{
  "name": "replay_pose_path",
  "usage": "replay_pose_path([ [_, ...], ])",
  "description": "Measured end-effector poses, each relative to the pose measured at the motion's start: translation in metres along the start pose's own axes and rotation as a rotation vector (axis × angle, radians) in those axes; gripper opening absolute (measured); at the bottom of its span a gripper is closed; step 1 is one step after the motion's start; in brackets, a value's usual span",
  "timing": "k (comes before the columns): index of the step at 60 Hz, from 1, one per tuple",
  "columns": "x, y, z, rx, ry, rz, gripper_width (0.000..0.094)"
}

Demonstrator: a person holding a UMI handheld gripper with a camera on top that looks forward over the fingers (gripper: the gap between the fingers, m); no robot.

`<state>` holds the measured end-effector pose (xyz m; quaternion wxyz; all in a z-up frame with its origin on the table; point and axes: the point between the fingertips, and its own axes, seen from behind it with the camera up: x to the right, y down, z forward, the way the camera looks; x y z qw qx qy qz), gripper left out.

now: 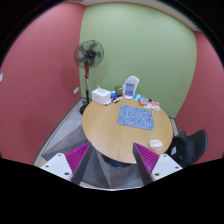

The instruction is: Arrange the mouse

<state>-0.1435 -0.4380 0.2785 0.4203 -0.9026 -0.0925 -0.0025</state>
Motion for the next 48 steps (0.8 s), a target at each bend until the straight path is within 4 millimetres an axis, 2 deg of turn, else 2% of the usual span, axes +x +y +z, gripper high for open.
replay_pose_path([
  [6,0.009,0.014,0.004,-0.025,0.013,0.017,0.083],
  [18,0.051,0.082,0.029,-0.106,0.039,0.078,0.0828],
  [19,0.059,0.093,0.032,-0.112,0.043,0.081,0.0827],
  [25,0.103,0.131,0.055,-0.16,0.092,0.104,0.0827],
  [32,0.163,0.16,0.088,-0.18,0.158,0.113,0.083],
  [42,0.247,0.17,0.153,-0.14,0.221,0.111,0.0832],
  [48,0.283,0.166,0.194,-0.105,0.231,0.119,0.0833],
])
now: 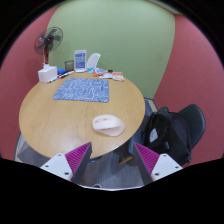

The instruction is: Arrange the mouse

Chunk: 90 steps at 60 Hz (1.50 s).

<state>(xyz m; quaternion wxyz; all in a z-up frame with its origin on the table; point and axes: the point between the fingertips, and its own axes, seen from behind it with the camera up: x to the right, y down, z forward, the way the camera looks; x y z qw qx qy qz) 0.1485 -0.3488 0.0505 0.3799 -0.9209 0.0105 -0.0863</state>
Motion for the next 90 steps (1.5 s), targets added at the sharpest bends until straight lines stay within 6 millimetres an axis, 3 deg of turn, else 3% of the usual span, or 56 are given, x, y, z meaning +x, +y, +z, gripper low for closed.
replay_pose_path([
  [8,0.018,-0.007,0.054,0.012,-0.028,-0.014,0.0831],
  [15,0.024,-0.01,0.083,-0.002,-0.071,-0.043,0.083],
  [38,0.011,-0.066,0.137,0.064,-0.184,-0.058,0.083],
  [49,0.007,-0.082,0.158,0.082,-0.189,-0.054,0.0831],
  [55,0.001,-0.085,0.167,0.074,-0.199,-0.043,0.0779],
  [57,-0.004,-0.086,0.168,0.076,-0.214,-0.031,0.0752],
  [60,-0.01,-0.088,0.17,0.081,-0.232,-0.016,0.0564],
  [73,-0.005,-0.085,0.166,0.064,-0.16,0.0,0.0437],
  [80,0.003,-0.088,0.149,0.044,-0.104,0.014,0.0402],
  [85,0.012,-0.106,0.123,0.084,-0.04,0.022,0.0402],
  [90,0.024,-0.144,0.095,0.144,0.02,0.057,0.0403],
])
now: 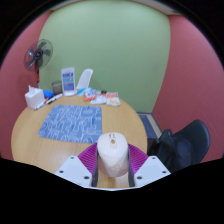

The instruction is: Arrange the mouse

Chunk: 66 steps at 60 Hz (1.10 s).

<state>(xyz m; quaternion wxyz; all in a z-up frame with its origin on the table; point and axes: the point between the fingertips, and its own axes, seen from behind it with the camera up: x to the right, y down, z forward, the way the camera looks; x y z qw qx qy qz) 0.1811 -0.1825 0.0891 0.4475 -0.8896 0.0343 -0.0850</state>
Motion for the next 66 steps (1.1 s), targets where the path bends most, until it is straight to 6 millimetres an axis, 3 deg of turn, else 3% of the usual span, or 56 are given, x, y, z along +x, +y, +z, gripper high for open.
replay_pose_path([
  [6,0.007,-0.073,-0.024,0.096,0.04,0.032,0.0403],
  [12,-0.006,-0.157,-0.033,0.202,0.031,0.06,0.0401],
  [17,-0.029,-0.206,-0.021,0.263,0.0,0.088,0.0402],
  [21,-0.057,-0.228,0.004,0.263,-0.037,0.096,0.0399],
  [26,-0.098,-0.221,0.05,0.21,-0.1,0.101,0.0399],
  [32,-0.147,-0.175,0.112,0.094,-0.159,0.089,0.0399],
  [37,-0.172,-0.134,0.15,-0.003,-0.195,0.074,0.04],
  [43,-0.188,-0.094,0.183,-0.059,-0.203,0.048,0.0406],
  [49,-0.195,-0.073,0.197,-0.108,-0.21,0.041,0.0455],
  [56,-0.199,-0.061,0.204,-0.132,-0.218,0.027,0.0544],
  [58,-0.199,-0.061,0.202,-0.13,-0.217,0.02,0.058],
  [64,-0.199,-0.067,0.186,-0.127,-0.227,-0.004,0.0859],
  [66,-0.199,-0.071,0.177,-0.12,-0.227,-0.012,0.0834],
])
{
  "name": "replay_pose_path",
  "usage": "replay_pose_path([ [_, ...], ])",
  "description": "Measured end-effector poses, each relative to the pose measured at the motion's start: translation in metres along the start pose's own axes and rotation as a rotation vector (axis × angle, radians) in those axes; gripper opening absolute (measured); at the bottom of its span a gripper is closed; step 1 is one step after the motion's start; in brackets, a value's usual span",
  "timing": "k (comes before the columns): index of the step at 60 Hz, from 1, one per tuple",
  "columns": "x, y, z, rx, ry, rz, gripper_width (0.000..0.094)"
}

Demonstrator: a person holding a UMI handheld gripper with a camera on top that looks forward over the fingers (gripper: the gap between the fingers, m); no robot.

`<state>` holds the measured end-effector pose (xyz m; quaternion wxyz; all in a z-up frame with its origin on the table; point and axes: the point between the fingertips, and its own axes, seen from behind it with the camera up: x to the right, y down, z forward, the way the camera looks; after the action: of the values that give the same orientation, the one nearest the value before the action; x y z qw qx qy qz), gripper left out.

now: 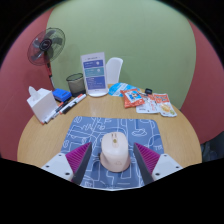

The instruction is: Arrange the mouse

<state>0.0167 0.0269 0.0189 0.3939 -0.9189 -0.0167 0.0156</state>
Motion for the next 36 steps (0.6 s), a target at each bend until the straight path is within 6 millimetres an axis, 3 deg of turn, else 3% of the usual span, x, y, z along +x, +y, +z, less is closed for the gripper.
replay_pose_path([
  [8,-0.008,-0.014,-0.06,0.046,0.038,-0.022,0.0839],
  [16,-0.023,-0.019,-0.142,0.096,0.076,-0.017,0.0844],
  [27,-0.042,-0.003,-0.245,0.149,0.13,-0.018,0.0844],
  [36,-0.056,0.021,-0.306,0.157,0.161,-0.02,0.0841],
])
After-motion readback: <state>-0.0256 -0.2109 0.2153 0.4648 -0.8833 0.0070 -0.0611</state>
